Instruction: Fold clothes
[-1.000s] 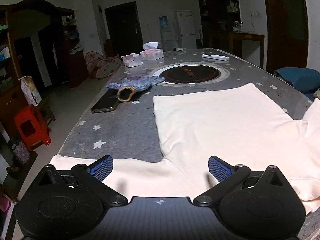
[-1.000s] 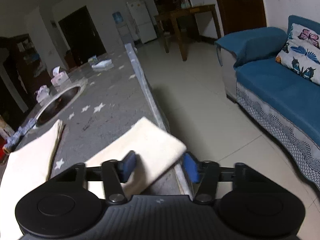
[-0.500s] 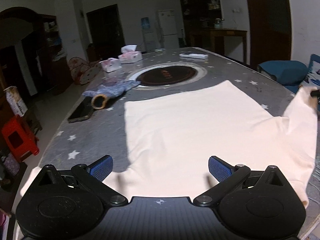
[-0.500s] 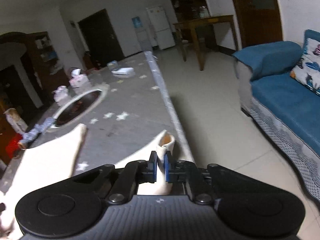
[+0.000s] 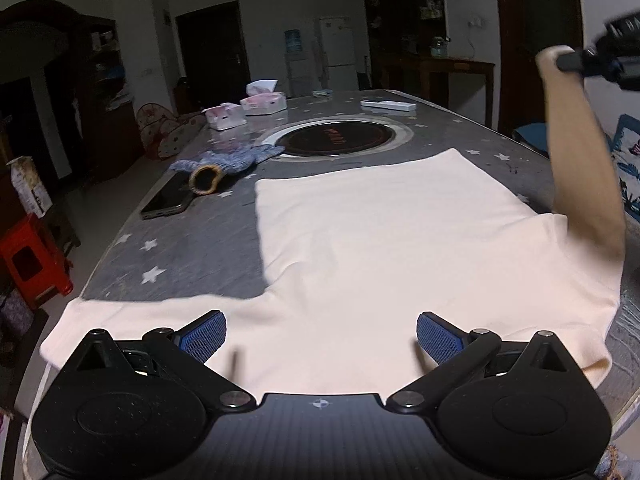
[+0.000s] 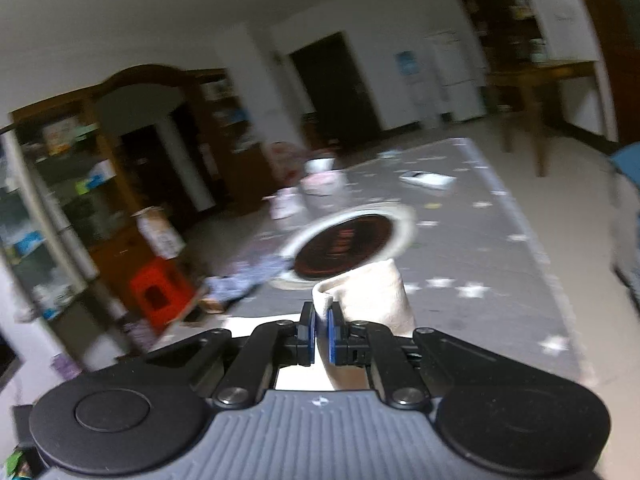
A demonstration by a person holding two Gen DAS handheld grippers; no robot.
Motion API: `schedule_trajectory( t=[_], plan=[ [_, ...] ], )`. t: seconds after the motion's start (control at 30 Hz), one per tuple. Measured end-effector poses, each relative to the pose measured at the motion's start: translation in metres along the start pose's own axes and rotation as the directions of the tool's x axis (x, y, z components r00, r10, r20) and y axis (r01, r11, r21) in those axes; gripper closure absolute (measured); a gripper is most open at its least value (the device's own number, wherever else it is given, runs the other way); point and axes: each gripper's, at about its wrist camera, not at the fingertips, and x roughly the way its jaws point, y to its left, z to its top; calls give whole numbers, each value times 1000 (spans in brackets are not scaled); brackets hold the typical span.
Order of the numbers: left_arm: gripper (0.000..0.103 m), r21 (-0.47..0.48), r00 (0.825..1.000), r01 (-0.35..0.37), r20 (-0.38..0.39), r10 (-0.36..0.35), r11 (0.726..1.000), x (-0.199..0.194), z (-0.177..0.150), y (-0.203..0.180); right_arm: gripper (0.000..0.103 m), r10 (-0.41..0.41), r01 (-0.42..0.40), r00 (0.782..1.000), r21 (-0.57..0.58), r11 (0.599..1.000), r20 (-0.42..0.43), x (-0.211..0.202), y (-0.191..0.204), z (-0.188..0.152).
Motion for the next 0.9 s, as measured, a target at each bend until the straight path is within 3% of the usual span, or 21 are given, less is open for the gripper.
schedule_trajectory(
  t=[0.17, 0.33, 0.5, 0.67, 0.77, 0.9],
  plan=[
    [0, -33, 1000, -14, 4, 14, 999, -9, -10, 14, 98, 101, -106, 992, -69, 992, -71, 35, 53, -4],
    [0, -59, 1000, -25, 1, 25, 998, -15, -17, 25, 97, 169, -188, 971, -104, 977, -168, 64, 91, -25],
    [0, -63, 1000, -18, 2, 18, 998, -16, -18, 26, 81, 181, -215, 958, -139, 967, -222, 71, 108, -40],
    [0, -63, 1000, -4, 7, 4, 998, -16, -16, 24, 75, 124, -162, 967, -166, 973, -221, 53, 90, -34],
    [0, -62, 1000, 6, 11, -5, 998, -16, -14, 22, 74, 27, -81, 971, -218, 973, -239, 45, 68, -36],
    [0, -38, 999, 40, 33, -39, 998, -15, -6, 12, 74, -138, 43, 949, -316, 948, -283, 40, 36, -50]
  ],
)
